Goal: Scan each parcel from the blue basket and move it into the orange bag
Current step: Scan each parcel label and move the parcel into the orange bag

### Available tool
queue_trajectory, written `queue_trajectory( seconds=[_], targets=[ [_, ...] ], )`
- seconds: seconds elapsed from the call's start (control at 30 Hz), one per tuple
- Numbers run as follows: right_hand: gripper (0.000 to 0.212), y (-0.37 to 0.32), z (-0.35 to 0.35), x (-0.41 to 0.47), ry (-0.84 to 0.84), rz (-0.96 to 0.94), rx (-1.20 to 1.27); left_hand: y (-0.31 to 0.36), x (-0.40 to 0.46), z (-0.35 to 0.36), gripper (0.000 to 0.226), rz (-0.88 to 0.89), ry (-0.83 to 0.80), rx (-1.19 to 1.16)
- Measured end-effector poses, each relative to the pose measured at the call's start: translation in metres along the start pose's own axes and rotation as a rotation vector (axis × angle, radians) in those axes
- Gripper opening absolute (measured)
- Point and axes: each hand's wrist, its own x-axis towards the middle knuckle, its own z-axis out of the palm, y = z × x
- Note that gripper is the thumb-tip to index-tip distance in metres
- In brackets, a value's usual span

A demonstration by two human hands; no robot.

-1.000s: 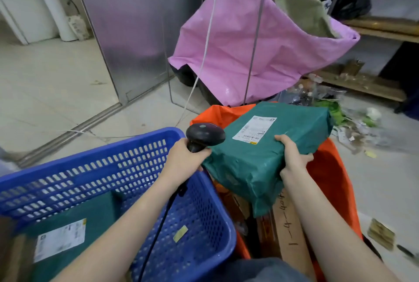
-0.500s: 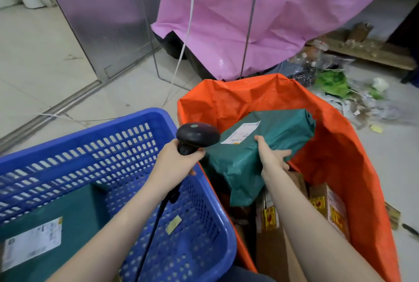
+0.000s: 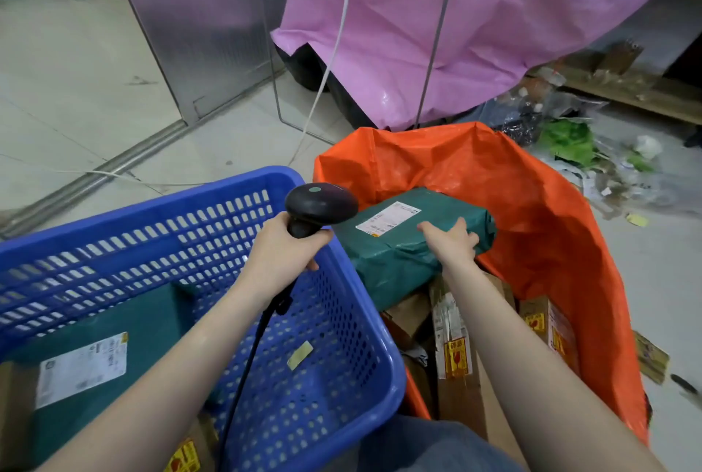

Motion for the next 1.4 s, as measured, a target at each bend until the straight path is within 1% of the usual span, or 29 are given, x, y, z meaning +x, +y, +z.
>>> queue_trajectory(
  seconds=[0.2, 0.33, 0.43, 0.53, 0.63, 0.73, 0.83, 0.9, 0.93, 0.97, 1.0, 1.03, 1.1, 1.17, 1.2, 1.27, 1.3, 1.33, 1.4],
  targets=[
    [0.067, -0.056, -0.007, -0.066, -0.008, -0.339, 0.183, 0.018, -0.035, -0.046, 0.017, 0.067, 0.099, -0.018],
    [0.064, -0.088, -0.005, -0.125, -0.132, -0.523, 0.214, 0.024, -0.066, -0.086, 0.015, 0.086, 0.200, -0.078],
    [0.058, -0.103, 0.004, -0.170, -0.238, -0.613, 0.222, 0.023, -0.092, -0.117, 0.017, 0.097, 0.248, -0.126],
    [0.052, -0.108, 0.018, -0.214, -0.376, -0.677, 0.214, 0.015, -0.117, -0.146, 0.017, 0.097, 0.264, -0.107],
    [0.046, -0.103, 0.035, -0.254, -0.559, -0.664, 0.156, 0.002, -0.141, -0.169, 0.014, 0.083, 0.275, -0.115],
    [0.046, -0.091, 0.053, -0.290, -0.784, -0.609, -0.014, -0.015, -0.159, -0.186, 0.010, 0.015, 0.288, -0.234],
    [0.055, -0.074, 0.075, -0.315, -1.032, -0.528, -0.135, -0.031, -0.173, -0.192, 0.018, -0.093, 0.226, -0.496],
    [0.064, -0.065, 0.092, -0.325, -1.132, -0.498, -0.139, -0.042, -0.179, -0.192, 0.017, -0.088, 0.139, -0.708],
    [0.059, -0.062, 0.100, -0.330, -1.161, -0.507, -0.113, -0.047, -0.182, -0.191, 0.021, -0.066, 0.109, -0.791],
    [0.045, -0.060, 0.108, -0.332, -1.171, -0.524, -0.072, -0.049, -0.186, -0.190, 0.027, -0.044, 0.067, -0.843],
    [0.030, -0.058, 0.113, -0.335, -1.156, -0.528, -0.019, -0.054, -0.188, -0.189, 0.032, -0.028, 0.027, -0.858],
    [0.019, -0.057, 0.118, -0.334, -1.124, -0.505, 0.041, -0.055, -0.189, -0.188, 0.035, -0.014, -0.017, -0.843],
    [0.016, -0.054, 0.124, -0.328, -1.054, -0.440, 0.139, -0.056, -0.181, -0.188, 0.039, -0.035, -0.041, -0.715],
    [0.015, -0.054, 0.124, -0.320, -1.031, -0.420, 0.184, -0.065, -0.170, -0.201, 0.044, -0.120, -0.016, -0.463],
    [0.014, -0.054, 0.124, -0.317, -1.025, -0.419, 0.189, -0.080, -0.166, -0.212, 0.046, -0.087, -0.041, -0.254],
    [0.009, -0.052, 0.126, -0.307, -0.996, -0.428, 0.156, -0.122, -0.159, -0.234, 0.047, 0.011, -0.193, 0.233],
    [0.008, -0.051, 0.130, -0.303, -0.977, -0.431, 0.121, -0.145, -0.160, -0.244, 0.050, 0.000, -0.254, 0.442],
    [0.007, -0.050, 0.133, -0.300, -0.966, -0.434, 0.084, -0.172, -0.160, -0.253, 0.055, -0.061, -0.283, 0.586],
    [0.009, -0.048, 0.141, -0.296, -0.956, -0.434, 0.013, -0.214, -0.160, -0.259, 0.072, -0.226, -0.373, 0.793]
  ],
)
